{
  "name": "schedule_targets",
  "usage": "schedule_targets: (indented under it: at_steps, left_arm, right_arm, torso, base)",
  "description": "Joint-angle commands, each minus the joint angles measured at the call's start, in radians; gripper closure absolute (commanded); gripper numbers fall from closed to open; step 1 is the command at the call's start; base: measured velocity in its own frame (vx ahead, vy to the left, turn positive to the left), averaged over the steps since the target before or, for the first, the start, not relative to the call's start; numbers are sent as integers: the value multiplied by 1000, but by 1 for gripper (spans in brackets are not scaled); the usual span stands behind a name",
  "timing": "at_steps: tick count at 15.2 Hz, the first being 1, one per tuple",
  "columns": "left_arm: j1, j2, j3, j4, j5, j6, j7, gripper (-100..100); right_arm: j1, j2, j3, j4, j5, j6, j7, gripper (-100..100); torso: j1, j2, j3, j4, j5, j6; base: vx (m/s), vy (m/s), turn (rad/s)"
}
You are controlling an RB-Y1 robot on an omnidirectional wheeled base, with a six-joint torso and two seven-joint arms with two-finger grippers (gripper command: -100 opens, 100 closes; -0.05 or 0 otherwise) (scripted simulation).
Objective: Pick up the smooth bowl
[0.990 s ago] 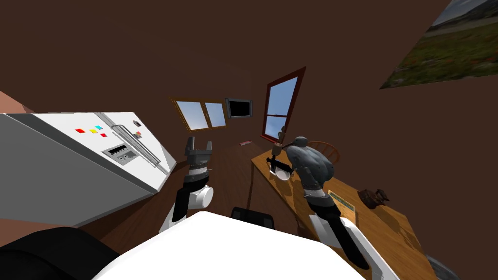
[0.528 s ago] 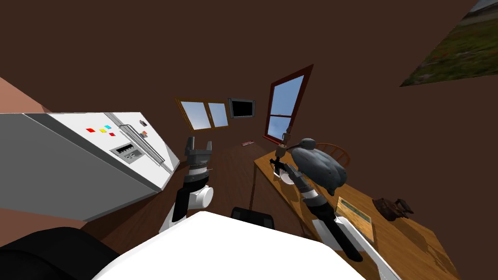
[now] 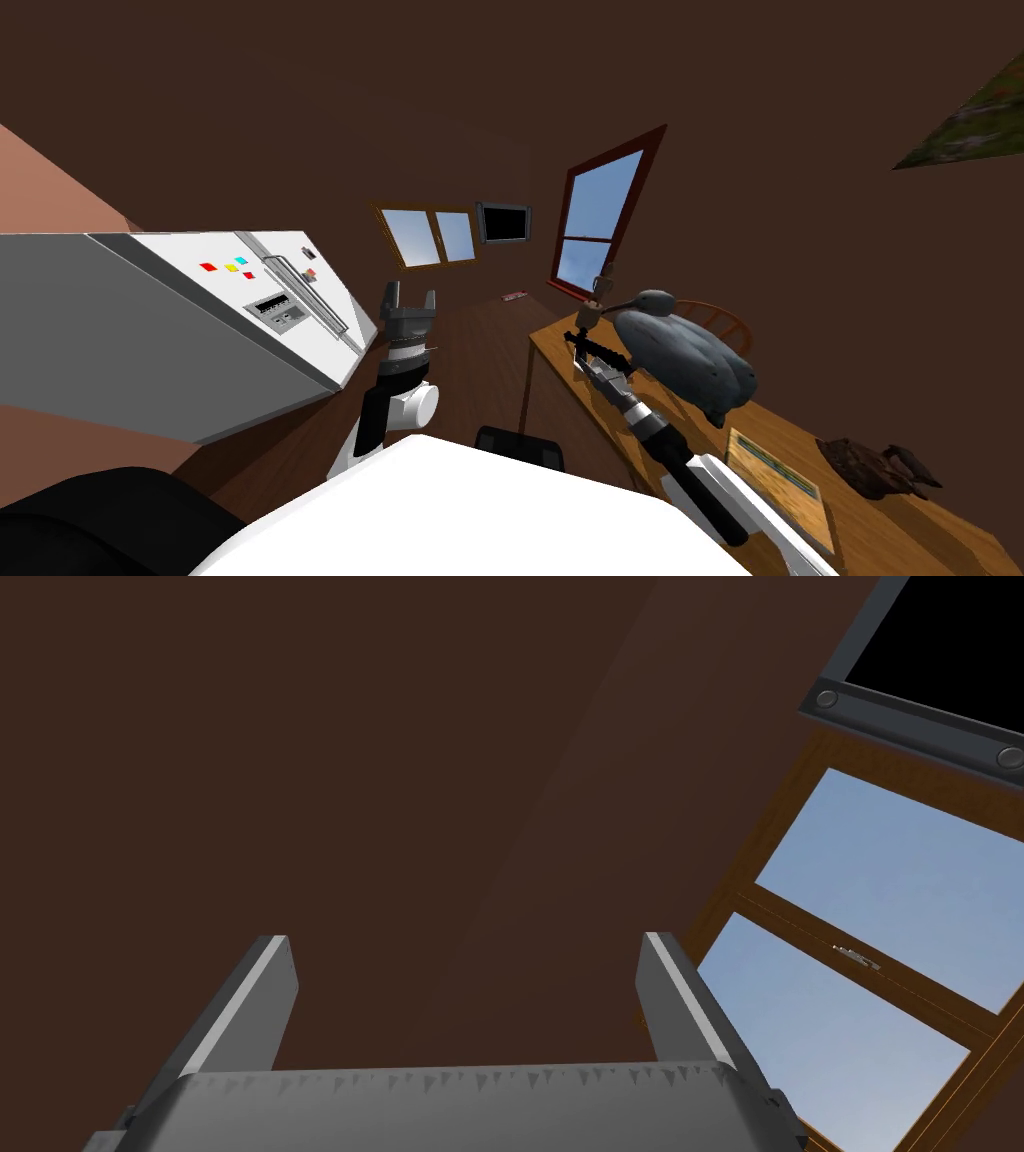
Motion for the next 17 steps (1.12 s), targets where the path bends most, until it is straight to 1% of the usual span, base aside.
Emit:
schedule_targets:
  at_steps: [1,3,4,5,6,7,8,9,10,11,12,13,14,15,16,17]
  left_arm:
    - [0,0,0,0,0,0,0,0]
    - [0,0,0,0,0,0,0,0]
    - [0,0,0,0,0,0,0,0]
    - [0,0,0,0,0,0,0,0]
    - [0,0,0,0,0,0,0,0]
    - [0,0,0,0,0,0,0,0]
    - [0,0,0,0,0,0,0,0]
    - [0,0,0,0,0,0,0,0]
    - [0,0,0,0,0,0,0,0]
    - [0,0,0,0,0,0,0,0]
    - [0,0,0,0,0,0,0,0]
    - [0,0,0,0,0,0,0,0]
    - [0,0,0,0,0,0,0,0]
    - [0,0,0,0,0,0,0,0]
    - [0,0,0,0,0,0,0,0]
    - [0,0,0,0,0,0,0,0]
  right_arm:
    - [-10,-21,18,50,43,16,14,-100]
    - [-10,-21,18,55,43,16,14,-100]
    - [-15,-53,35,91,85,30,27,-100]
    - [-15,-53,35,102,85,30,27,-100]
    - [-19,-85,53,141,121,45,41,-100]
    - [-19,-85,53,148,127,45,41,-100]
    - [-23,-115,70,186,157,59,54,-100]
    - [-23,-115,70,195,168,59,54,-100]
    - [-27,-145,88,236,198,73,67,-100]
    - [-27,-145,88,242,210,73,67,-100]
    - [-31,-174,105,288,237,88,80,-100]
    - [-31,-174,105,288,252,88,80,-100]
    - [-35,-202,123,318,278,101,93,-100]
    - [-35,-202,123,330,293,101,93,-100]
    - [-35,-202,123,333,293,101,93,-100]
    - [-39,-229,140,368,330,115,106,-100]
  torso:
    - [0,0,0,0,0,0]
    - [-1,1,1,0,0,0]
    - [-2,2,1,0,0,1]
    - [-2,3,1,1,-1,0]
    - [-2,2,1,0,-1,0]
    - [-2,2,1,0,0,0]
    - [-2,1,1,0,0,0]
    - [-1,1,0,0,0,0]
    - [-1,0,0,0,0,0]
    - [0,0,0,0,0,0]
    - [0,0,0,0,0,0]
    - [0,-1,0,0,0,0]
    - [0,-1,0,0,0,0]
    - [0,0,0,0,0,0]
    - [0,0,0,0,0,0]
    - [-1,1,1,0,0,1]
  base:
    - [66,71,65]
    - [35,35,6]
    - [36,35,44]
    - [45,40,71]
    - [59,54,108]
    - [70,52,75]
    - [77,58,87]
    - [71,67,63]
    - [81,77,74]
    - [87,69,56]
    - [91,70,74]
    - [84,67,68]
    - [82,77,96]
    - [70,64,69]
    - [45,34,8]
    - [53,38,50]
